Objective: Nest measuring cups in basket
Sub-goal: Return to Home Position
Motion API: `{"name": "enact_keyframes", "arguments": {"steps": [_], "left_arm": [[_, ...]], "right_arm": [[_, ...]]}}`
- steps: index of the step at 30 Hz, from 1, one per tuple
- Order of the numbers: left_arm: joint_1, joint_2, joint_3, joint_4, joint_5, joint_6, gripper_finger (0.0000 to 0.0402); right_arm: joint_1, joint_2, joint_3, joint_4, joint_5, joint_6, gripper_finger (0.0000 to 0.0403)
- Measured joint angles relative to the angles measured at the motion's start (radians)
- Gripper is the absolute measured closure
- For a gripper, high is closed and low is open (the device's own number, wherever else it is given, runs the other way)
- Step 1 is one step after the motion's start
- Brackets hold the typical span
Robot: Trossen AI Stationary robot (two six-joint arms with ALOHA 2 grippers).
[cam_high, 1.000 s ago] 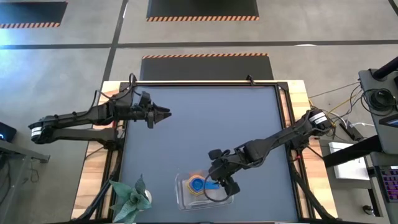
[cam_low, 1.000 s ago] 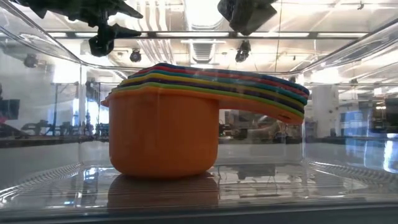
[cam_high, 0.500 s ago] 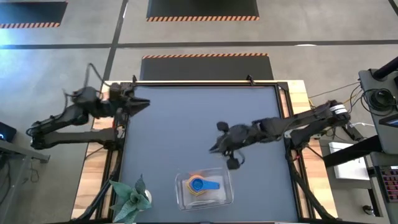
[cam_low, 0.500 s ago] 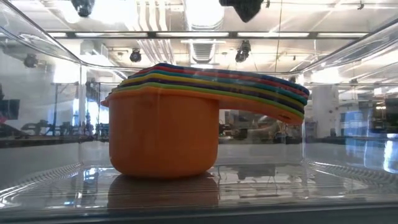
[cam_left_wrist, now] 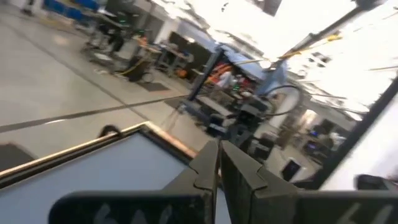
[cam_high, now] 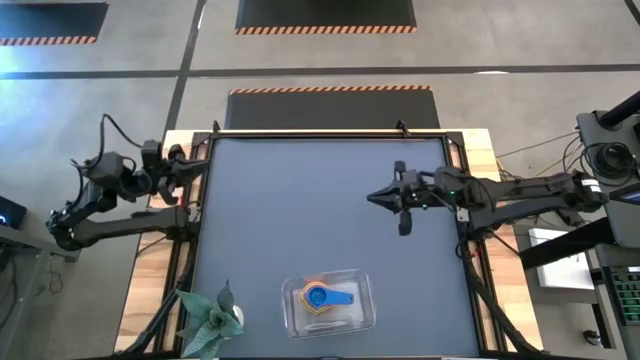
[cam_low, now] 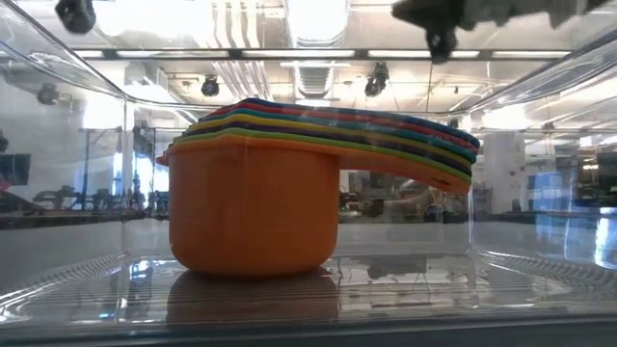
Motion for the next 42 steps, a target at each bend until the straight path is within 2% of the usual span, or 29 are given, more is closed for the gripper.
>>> {"name": "enact_keyframes", "arguments": {"steps": [4,7,10,14,19,25,33,36,42], "left_arm": [[0.000,-0.069,-0.103,0.008,-0.047,-0.021,0.0401],[0.000,-0.120,-0.184,0.027,-0.049,-0.067,0.0401],[0.000,-0.174,-0.270,0.068,-0.050,-0.101,0.0401],[0.000,-0.246,-0.372,0.178,-0.051,-0.129,0.0401],[-0.001,-0.224,-0.457,0.337,-0.038,-0.153,0.0402],[0.000,-0.231,-0.580,0.486,-0.033,-0.184,0.0402],[-0.002,-0.244,-0.755,0.603,-0.064,-0.304,0.0401],[-0.002,-0.239,-0.747,0.523,-0.107,-0.350,0.0401],[-0.002,-0.243,-0.746,0.523,-0.111,-0.359,0.0401]], "right_arm": [[-0.001,-0.062,-0.107,0.035,0.048,0.048,0.0394],[0.000,-0.097,-0.189,0.143,0.070,0.080,0.0394],[0.000,-0.119,-0.273,0.276,0.149,0.104,0.0394],[-0.001,-0.131,-0.392,0.455,0.201,0.150,0.0394],[0.000,-0.130,-0.522,0.576,0.205,0.276,0.0394],[0.002,-0.129,-0.609,0.611,0.245,0.400,0.0394],[0.004,-0.129,-0.610,0.590,0.381,0.410,0.0394],[0.004,-0.122,-0.610,0.564,0.396,0.416,0.0394],[0.004,-0.115,-0.610,0.496,0.376,0.416,0.0394]]}}
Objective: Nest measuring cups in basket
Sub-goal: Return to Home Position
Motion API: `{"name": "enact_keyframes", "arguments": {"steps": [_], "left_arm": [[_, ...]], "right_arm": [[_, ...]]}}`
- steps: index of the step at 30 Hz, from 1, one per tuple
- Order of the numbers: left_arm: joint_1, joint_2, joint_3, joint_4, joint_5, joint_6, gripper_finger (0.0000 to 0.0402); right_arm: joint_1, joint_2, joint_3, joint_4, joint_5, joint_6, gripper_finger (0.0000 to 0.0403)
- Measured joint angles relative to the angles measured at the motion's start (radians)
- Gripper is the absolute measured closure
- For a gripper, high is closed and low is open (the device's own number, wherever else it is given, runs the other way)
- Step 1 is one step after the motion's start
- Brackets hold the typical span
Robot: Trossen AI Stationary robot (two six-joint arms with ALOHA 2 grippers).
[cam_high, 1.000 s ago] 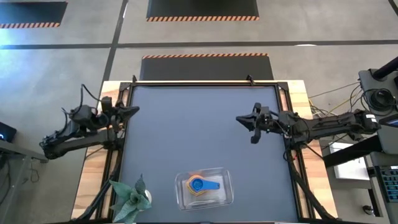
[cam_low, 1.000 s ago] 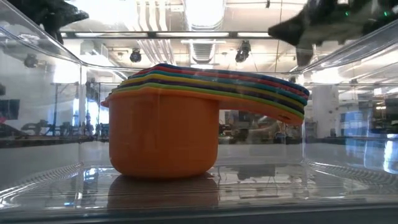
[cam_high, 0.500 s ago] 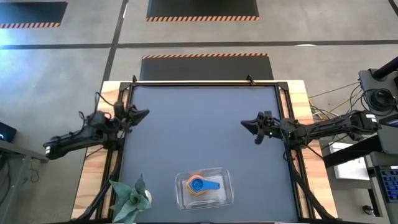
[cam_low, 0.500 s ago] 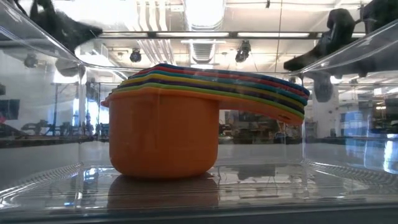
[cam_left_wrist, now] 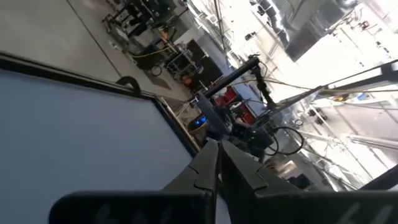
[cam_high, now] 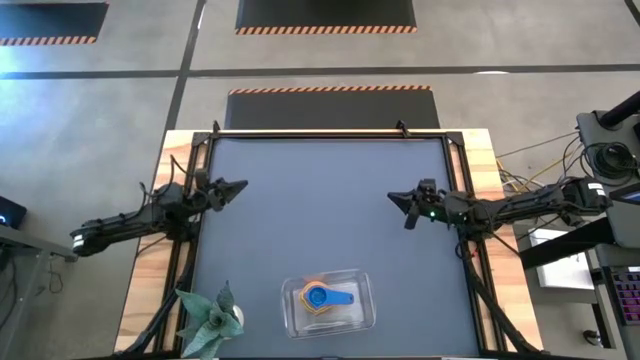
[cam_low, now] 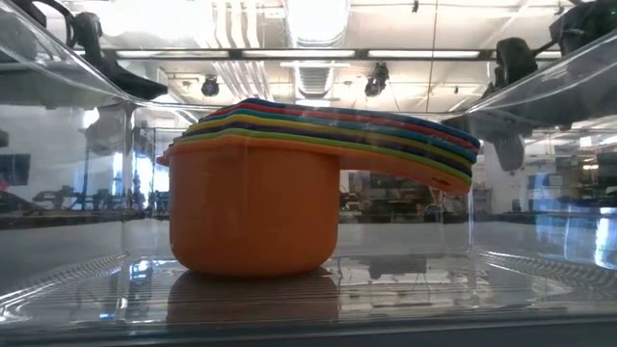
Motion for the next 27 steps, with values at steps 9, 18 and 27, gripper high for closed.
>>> {"name": "enact_keyframes", "arguments": {"steps": [9,18,27], "left_arm": [[0.000,0.006,0.001,-0.012,0.012,0.123,0.0401],[0.000,0.006,0.001,-0.011,0.209,0.451,0.0401],[0.000,0.001,0.000,-0.013,0.099,0.532,0.0401]], "right_arm": [[0.000,0.000,-0.001,-0.096,0.000,-0.006,0.0394],[-0.002,-0.001,-0.001,-0.211,0.008,-0.026,0.0394],[-0.002,-0.009,-0.002,-0.092,0.007,-0.220,0.0394]]}}
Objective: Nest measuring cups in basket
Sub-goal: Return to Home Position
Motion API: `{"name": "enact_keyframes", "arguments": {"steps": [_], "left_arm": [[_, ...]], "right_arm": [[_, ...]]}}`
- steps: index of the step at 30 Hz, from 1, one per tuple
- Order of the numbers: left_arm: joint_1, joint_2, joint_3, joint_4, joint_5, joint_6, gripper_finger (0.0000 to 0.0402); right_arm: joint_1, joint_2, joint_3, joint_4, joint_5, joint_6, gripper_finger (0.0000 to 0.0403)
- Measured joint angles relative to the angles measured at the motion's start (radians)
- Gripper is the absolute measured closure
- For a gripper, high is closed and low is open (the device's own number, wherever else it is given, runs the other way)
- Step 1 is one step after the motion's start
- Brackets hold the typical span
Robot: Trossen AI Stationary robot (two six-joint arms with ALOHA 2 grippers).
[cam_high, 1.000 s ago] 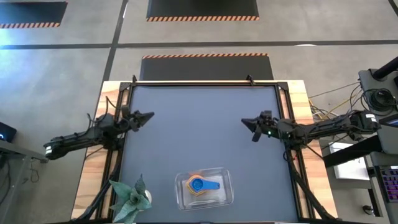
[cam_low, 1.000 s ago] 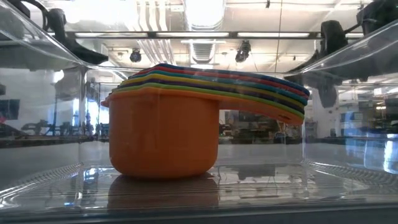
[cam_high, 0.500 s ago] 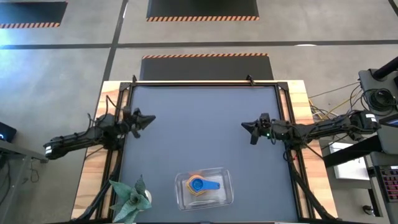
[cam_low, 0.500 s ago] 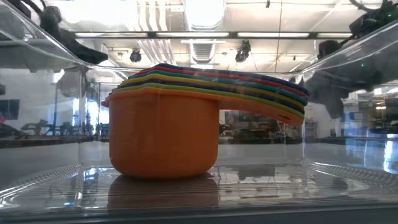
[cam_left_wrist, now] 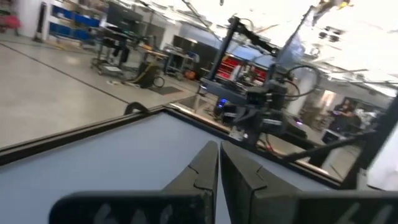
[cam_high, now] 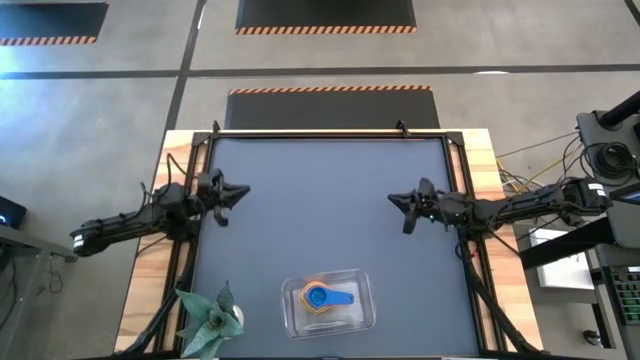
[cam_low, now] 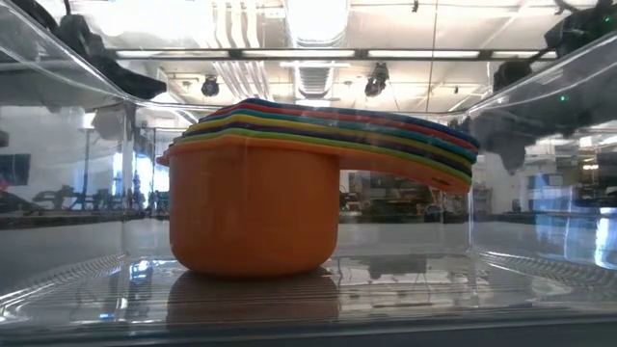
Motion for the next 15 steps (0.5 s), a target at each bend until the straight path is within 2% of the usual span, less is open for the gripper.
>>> {"name": "enact_keyframes", "arguments": {"steps": [6,11,15], "left_arm": [[0.000,-0.002,-0.001,-0.005,-0.010,0.026,0.0401],[-0.001,-0.002,-0.002,-0.005,-0.005,0.027,0.0401],[-0.001,-0.002,-0.002,-0.006,0.017,0.035,0.0401]], "right_arm": [[0.000,-0.001,0.000,0.178,-0.008,-0.096,0.0394],[0.000,-0.014,0.000,0.186,-0.044,-0.075,0.0394],[0.000,-0.018,0.000,0.171,-0.089,-0.132,0.0394]]}}
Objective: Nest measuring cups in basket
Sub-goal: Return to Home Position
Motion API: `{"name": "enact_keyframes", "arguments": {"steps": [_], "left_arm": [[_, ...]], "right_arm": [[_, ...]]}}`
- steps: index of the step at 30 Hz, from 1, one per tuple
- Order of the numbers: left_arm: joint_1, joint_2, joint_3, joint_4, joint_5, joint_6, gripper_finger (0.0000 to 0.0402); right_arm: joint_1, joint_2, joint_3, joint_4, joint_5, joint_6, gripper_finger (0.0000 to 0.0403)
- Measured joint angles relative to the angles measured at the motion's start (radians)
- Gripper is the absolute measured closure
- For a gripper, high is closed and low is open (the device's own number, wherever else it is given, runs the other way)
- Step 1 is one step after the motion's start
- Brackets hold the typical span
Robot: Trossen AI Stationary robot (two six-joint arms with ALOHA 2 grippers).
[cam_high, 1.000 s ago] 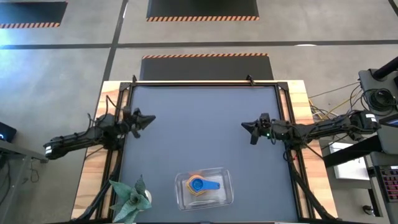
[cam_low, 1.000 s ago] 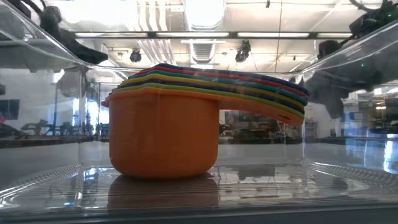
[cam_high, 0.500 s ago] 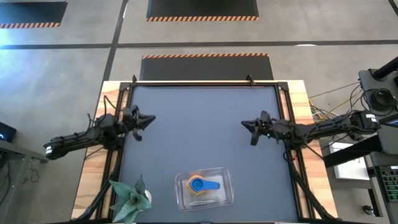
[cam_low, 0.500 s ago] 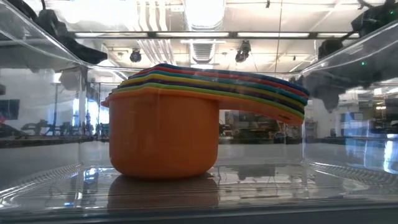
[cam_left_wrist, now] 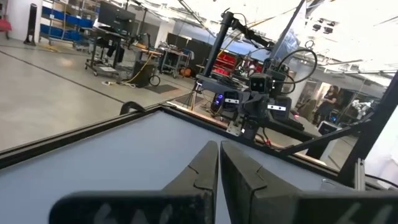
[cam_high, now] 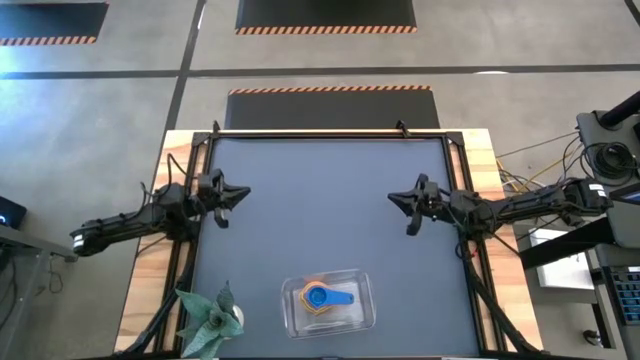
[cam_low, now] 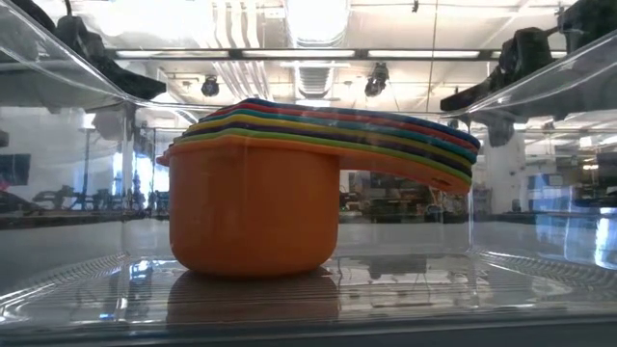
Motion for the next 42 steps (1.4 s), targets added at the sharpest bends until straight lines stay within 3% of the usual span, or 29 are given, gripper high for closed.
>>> {"name": "enact_keyframes", "arguments": {"steps": [5,13,24,42], "left_arm": [[0.000,0.000,-0.001,-0.005,0.000,0.015,0.0401],[0.000,0.000,-0.001,-0.005,0.000,0.022,0.0402],[0.000,0.000,-0.006,-0.017,0.032,0.075,0.0402],[0.000,0.010,-0.006,-0.057,0.052,0.121,0.0402]], "right_arm": [[0.000,0.008,0.000,-0.010,-0.023,0.015,0.0394],[0.000,0.012,0.000,-0.013,-0.204,0.018,0.0394],[0.000,0.012,0.000,-0.045,-0.203,0.113,0.0394],[0.000,0.012,0.000,-0.074,-0.200,0.108,0.0394]]}}
